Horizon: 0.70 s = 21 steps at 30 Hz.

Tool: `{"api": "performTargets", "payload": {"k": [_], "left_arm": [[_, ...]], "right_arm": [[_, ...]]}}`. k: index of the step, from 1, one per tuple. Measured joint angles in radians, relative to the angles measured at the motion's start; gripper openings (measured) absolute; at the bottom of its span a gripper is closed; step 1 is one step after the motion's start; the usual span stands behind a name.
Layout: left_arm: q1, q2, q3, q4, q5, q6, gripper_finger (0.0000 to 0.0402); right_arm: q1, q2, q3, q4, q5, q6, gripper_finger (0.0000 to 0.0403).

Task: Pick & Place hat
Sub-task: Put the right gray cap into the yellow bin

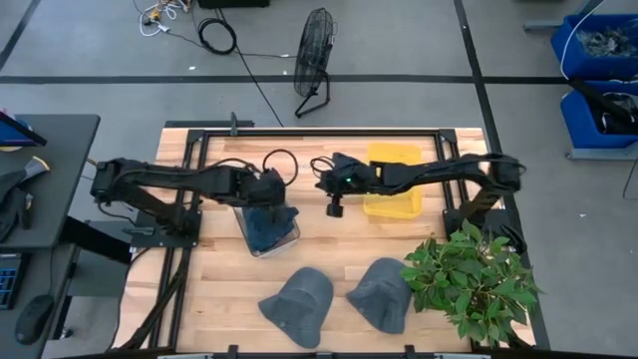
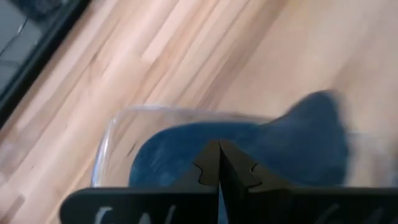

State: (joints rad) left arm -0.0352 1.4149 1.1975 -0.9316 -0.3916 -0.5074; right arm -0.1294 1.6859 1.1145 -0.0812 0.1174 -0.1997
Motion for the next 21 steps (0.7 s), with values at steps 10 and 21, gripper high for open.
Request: {"api": "performTargets", "payload": {"k": [10,21], "left_arm": [[-0.094,-0.047,0.005,0.022,-0.076,0.026,0.0021],[-0.063,-0.047,0.005,0.044,-0.110,0.082,0.0113]], "right_arm": [[0.127,-0.309,0.001,-0.436,-0.003,0.067,0.0015],[0.227,-0.310,0.001,-0.660,-0.257,0.208,0.0133]]}}
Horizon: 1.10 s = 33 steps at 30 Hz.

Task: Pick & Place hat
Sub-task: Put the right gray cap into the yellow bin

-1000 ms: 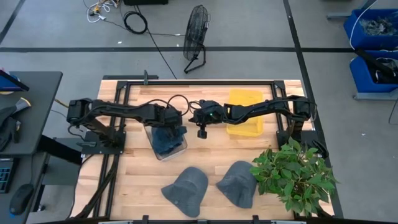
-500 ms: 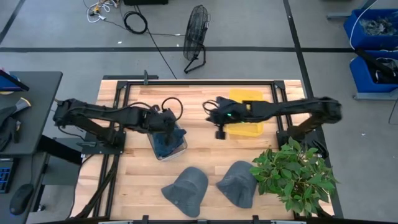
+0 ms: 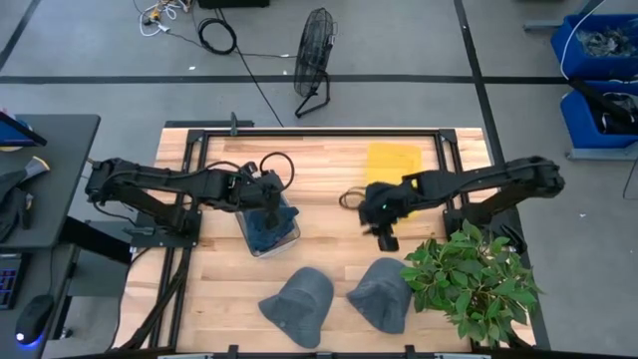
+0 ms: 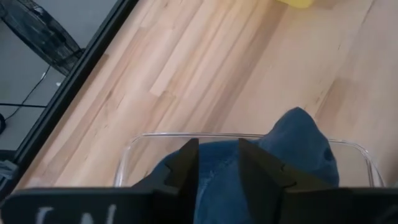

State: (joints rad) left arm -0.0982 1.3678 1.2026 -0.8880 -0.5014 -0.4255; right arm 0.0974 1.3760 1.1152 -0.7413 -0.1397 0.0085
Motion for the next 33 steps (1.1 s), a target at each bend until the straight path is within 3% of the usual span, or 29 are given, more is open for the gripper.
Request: {"api": "performTargets", "payload": {"k": [4,7,16,33], "left_arm": [[0.006,0.000,0.000,0.000,0.000,0.003,0.0121],[0.006,0.000,0.000,0.000,0.000,0.003,0.0121],[0.006,0.000,0.000,0.000,0.000,0.002,0.0121],[0.006,0.000,0.001,0.000,0.000,0.003,0.0121]], "right_arm": [[0.063,0.076,0.000,-0.005,-0.100,-0.013,0.0163],[0.119,0.151,0.000,-0.025,-0.116,0.003,0.0174],[0.210,0.326,0.000,-0.080,-0.177,0.252,0.0168],[0.253,0.279,-0.001,-0.011,-0.236,0.354,0.0148]]}}
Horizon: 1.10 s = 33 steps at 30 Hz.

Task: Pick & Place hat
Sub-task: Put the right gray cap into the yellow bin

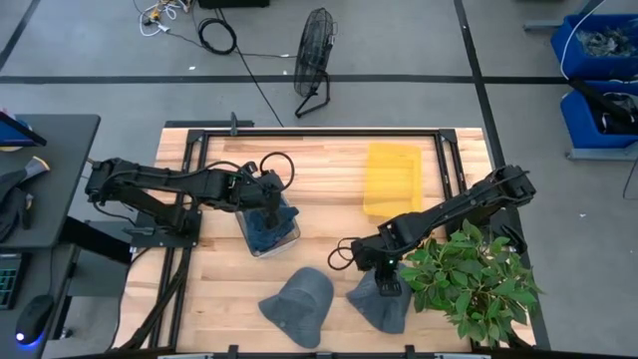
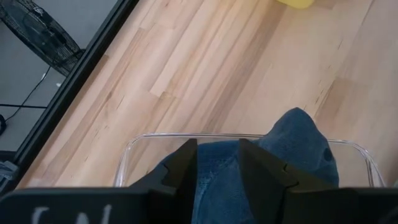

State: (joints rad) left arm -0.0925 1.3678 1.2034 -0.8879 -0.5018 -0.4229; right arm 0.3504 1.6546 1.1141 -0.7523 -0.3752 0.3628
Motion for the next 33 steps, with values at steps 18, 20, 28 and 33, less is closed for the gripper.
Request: {"api": "performTargets", "payload": {"k": [18,20,28,33], "left_arm": [[0.000,0.000,0.000,0.000,0.001,-0.002,0.0122],[0.000,0.000,0.000,0.000,0.001,-0.002,0.0122],[0.000,0.000,0.000,0.000,0.001,-0.001,0.0122],[0.000,0.000,0.000,0.000,0.001,0.000,0.0122]], "right_arm": [[0.064,0.018,-0.054,0.010,0.229,-0.024,0.0112],[0.064,0.018,-0.054,0.015,0.229,-0.059,0.0075],[0.043,0.018,-0.040,0.000,0.291,-0.317,0.0022],[0.024,0.018,0.091,-0.108,0.369,-0.475,0.0006]]}}
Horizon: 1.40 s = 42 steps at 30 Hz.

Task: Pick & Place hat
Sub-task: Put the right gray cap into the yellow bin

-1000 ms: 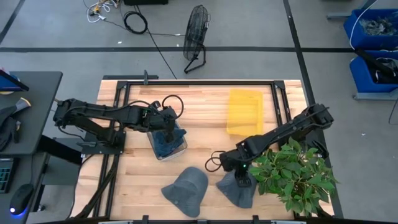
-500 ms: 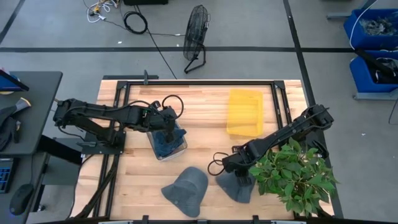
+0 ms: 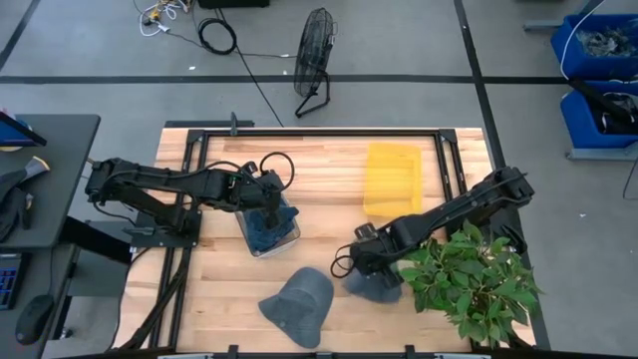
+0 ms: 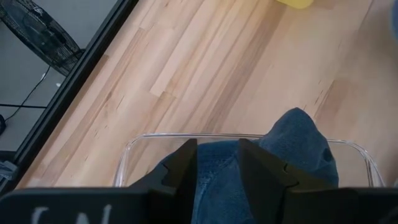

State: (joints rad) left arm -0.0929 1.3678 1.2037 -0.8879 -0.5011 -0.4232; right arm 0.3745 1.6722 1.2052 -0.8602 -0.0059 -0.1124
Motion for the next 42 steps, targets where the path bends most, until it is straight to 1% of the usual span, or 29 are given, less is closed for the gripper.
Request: {"api": "performTargets", "payload": {"k": [3,7,9,12,15,18,20,24,27,29,32,38,42], "left_arm": [[0.000,0.000,0.000,0.000,0.000,0.000,0.0122],[0.000,0.000,0.000,0.000,0.000,0.000,0.0122],[0.000,0.000,0.000,0.000,0.000,0.000,0.0122],[0.000,0.000,0.000,0.000,0.000,0.000,0.0122],[0.000,0.000,0.000,0.000,0.000,0.000,0.0122],[0.000,0.000,0.000,0.000,0.000,0.000,0.0122],[0.000,0.000,0.000,0.000,0.000,0.000,0.0122],[0.000,0.000,0.000,0.000,0.000,-0.001,0.0122],[0.000,0.000,0.000,0.000,0.000,-0.001,0.0122],[0.000,0.000,0.000,0.000,0.000,-0.001,0.0122],[0.000,0.000,0.000,0.000,0.000,-0.001,0.0122],[0.000,0.000,0.000,0.000,0.000,-0.001,0.0122],[0.000,0.000,0.000,0.000,0.000,-0.001,0.0122]], "right_arm": [[-0.008,0.000,0.109,-0.167,0.066,-0.079,0.0009],[-0.024,-0.003,0.203,-0.378,0.220,-0.156,0.0004],[-0.042,-0.003,0.216,-0.462,0.293,-0.165,0.0004],[-0.078,-0.014,0.217,-0.555,0.354,-0.170,0.0004],[-0.122,-0.034,0.217,-0.591,0.416,-0.191,0.0002],[-0.180,-0.073,0.217,-0.575,0.478,-0.243,0.0001],[-0.223,-0.100,0.217,-0.554,0.496,-0.272,0.0001],[-0.319,-0.153,0.217,-0.530,0.492,-0.327,0.0001],[-0.393,-0.203,0.186,-0.491,0.464,-0.410,0.0001],[-0.442,-0.237,0.145,-0.442,0.442,-0.498,0.0000],[-0.513,-0.284,0.058,-0.354,0.436,-0.648,0.0000],[-0.609,-0.331,-0.129,-0.161,0.436,-0.855,0.0000],[-0.643,-0.333,-0.222,0.047,0.436,-0.974,0.0000]]}}
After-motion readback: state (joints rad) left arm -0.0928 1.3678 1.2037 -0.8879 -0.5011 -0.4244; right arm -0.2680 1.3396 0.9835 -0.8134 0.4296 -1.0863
